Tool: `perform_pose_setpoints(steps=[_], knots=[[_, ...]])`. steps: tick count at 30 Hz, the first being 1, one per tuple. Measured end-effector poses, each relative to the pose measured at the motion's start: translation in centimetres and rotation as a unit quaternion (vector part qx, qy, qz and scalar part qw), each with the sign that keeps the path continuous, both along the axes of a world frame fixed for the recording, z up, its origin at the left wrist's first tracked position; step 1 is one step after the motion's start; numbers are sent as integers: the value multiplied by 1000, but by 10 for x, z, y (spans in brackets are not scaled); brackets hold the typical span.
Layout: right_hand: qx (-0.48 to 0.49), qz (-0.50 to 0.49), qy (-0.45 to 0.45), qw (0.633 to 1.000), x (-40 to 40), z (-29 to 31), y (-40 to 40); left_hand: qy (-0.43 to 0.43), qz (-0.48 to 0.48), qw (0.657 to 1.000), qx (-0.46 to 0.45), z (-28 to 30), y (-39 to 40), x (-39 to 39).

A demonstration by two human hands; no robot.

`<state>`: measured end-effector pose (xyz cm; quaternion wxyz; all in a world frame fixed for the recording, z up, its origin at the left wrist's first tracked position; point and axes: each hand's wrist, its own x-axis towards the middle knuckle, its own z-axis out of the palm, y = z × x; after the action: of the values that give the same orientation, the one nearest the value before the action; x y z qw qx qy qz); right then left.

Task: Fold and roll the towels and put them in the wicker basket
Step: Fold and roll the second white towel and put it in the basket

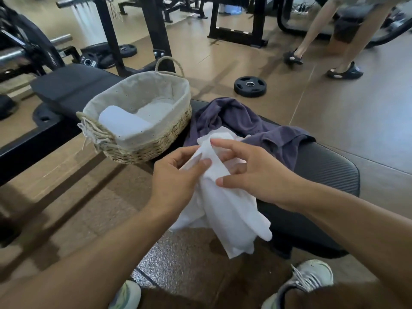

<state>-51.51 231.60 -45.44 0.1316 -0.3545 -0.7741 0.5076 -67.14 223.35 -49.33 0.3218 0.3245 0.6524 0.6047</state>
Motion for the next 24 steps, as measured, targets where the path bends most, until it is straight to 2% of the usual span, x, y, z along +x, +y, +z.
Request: perform_pose_setpoints(steps=[3, 5, 7, 10, 12, 14, 15, 17, 19, 22, 24], knots=[[-18, -40, -43, 998, 0, -3, -5, 10, 65, 998, 12, -2, 3, -6], [-3, 2, -114, 993, -1, -6, -10, 5, 102, 995, 18, -1, 5, -8], [-2, 25, -127, 992, -2, -8, -13, -8, 117, 993, 15, -1, 5, -9], [-78, -18, -14, 997, 0, 4, -10, -52, 111, 992, 21, 2, 6, -9], [-169, -26, 86, 981, 0, 15, -8, -58, 80, 995, 22, 5, 4, -8], [-215, -7, 141, 966, 1, 24, -10, -42, 39, 998, 20, 7, 1, -7], [-196, 11, 144, 970, 1, 25, -11, -36, 22, 999, 24, 8, -1, -7], [-43, 29, 87, 995, 3, 23, -11, -20, -5, 999, 35, 7, -3, -7], [97, -12, 22, 995, 4, 18, -9, -7, -13, 999, 37, 7, -5, -7], [252, -72, -56, 963, 0, 15, -7, 24, -37, 999, 29, 8, -8, -2], [318, -93, -114, 937, -4, 13, -2, 22, -51, 998, 39, 9, -12, 2]])
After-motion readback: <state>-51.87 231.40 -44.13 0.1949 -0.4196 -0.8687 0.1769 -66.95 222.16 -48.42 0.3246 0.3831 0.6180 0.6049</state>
